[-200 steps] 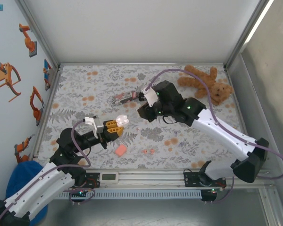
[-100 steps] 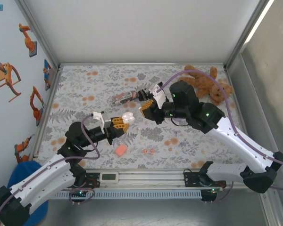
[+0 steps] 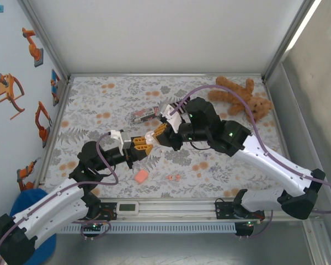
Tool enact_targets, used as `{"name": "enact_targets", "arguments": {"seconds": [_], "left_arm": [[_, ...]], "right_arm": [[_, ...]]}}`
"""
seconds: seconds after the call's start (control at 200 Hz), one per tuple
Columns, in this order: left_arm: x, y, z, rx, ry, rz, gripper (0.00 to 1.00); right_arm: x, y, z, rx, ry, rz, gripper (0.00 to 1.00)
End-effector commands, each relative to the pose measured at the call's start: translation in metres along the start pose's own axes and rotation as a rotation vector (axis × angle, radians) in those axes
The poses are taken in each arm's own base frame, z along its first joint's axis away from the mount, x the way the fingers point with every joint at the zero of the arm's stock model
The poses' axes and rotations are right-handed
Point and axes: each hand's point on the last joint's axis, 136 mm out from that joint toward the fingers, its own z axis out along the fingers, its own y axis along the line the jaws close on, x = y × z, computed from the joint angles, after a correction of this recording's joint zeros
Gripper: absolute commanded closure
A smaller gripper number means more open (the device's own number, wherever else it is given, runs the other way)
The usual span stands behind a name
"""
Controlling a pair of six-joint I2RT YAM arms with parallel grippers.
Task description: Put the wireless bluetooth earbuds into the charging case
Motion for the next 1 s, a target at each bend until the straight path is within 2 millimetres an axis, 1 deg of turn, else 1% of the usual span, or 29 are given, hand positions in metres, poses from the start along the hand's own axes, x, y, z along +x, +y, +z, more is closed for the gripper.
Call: {"name": "enact_targets", "arguments": {"seconds": [0.0, 0.11, 0.441, 0.676, 0.992], "left_arm": [[-0.025, -0.010, 0.000, 0.041, -0.062, 0.044, 0.89], [-0.025, -0.011, 0.000, 0.043, -0.062, 0.045, 0.89], [-0.026, -0.013, -0.001, 0.049, -0.066, 0.049, 0.89], [-0.028, -0.014, -0.002, 0.050, -0.069, 0.050, 0.89], [-0.028, -0.015, -0.003, 0.049, -0.069, 0.053, 0.89]], "right_arm": [[-0.020, 0.005, -0.001, -0.002, -0.053, -0.055, 0.84], [-0.022, 0.006, 0.000, -0.003, -0.059, -0.065, 0.84], [-0.018, 0.003, 0.007, 0.002, -0.039, -0.064, 0.84], [-0.008, -0.001, 0.011, 0.022, -0.004, -0.056, 0.84], [0.002, 0.007, 0.014, -0.026, 0.025, -0.042, 0.84]]}}
